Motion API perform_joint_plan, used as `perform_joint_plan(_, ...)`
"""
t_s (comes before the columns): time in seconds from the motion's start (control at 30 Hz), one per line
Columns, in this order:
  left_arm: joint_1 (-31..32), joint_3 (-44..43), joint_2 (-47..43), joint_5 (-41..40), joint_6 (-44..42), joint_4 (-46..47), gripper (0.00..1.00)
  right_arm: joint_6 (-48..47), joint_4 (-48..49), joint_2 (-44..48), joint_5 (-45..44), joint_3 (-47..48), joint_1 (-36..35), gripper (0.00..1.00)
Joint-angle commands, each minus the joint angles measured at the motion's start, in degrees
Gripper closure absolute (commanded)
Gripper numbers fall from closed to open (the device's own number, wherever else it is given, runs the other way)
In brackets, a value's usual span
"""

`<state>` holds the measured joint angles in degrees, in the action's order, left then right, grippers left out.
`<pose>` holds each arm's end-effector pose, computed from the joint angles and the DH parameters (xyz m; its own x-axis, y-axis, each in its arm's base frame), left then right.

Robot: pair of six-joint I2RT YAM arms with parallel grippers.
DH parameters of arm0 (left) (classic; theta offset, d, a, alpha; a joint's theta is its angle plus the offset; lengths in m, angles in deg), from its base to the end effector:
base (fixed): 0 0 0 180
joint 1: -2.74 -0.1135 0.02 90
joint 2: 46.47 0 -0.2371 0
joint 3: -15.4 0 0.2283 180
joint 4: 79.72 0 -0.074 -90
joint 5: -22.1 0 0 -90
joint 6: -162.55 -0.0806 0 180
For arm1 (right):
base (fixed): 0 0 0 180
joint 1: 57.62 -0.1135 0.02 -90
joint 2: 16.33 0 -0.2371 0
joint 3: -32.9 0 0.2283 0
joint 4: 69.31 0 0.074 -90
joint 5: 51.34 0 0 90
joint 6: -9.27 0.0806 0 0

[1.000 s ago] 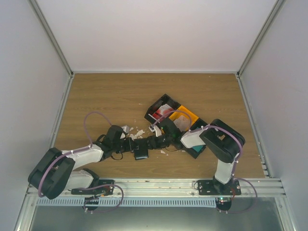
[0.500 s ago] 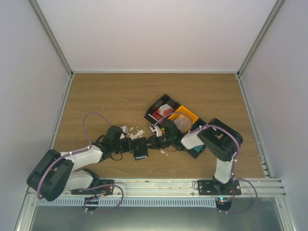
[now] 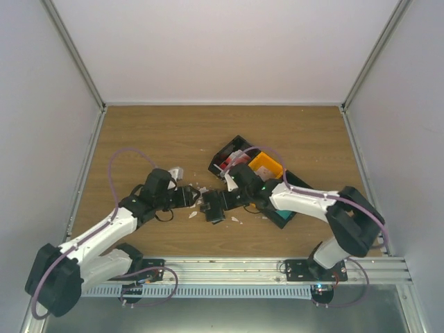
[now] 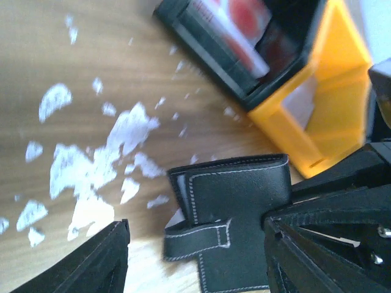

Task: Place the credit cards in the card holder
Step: Close the card holder at the center of the board.

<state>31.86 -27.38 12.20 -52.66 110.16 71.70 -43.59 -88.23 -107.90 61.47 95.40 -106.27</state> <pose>0.1859 -0.1278 0.1472 -0.8714 -0.1886 -0.4529 0.1283 0.8035 -0.5814 0.1914 0.2648 0.1294 -0.9126 -0.1946 -0.3596 -0.3919 0.6670 0.6337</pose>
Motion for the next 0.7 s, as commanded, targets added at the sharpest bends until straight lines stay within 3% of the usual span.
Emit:
perform_joint_plan(0.0, -1.4, -5.2, -3.1, -1.1, -3.2, -3.7, 0.37, -7.5, -26.6, 7.6, -17.0, 5.7, -0.2, 1.0)
perform_joint_plan(0.17, -3.0, -9.7, -4.0, -1.2, -4.3, -4.7, 0.34, -6.1, -42.8, 9.0, -28.9, 13.6, -2.5, 1.0)
perform_joint_plan(0.4, -4.6, -13.2, -3.6, 0.1, -5.4, -5.5, 0.32, 3.2, -61.9, -1.8, -44.6, 24.1, -10.9, 1.0)
perform_joint_plan(0.67, -8.3, -18.4, -3.3, 3.3, -7.7, -9.1, 0.28, 8.9, -68.3, -21.4, -45.9, 39.1, -19.4, 0.99)
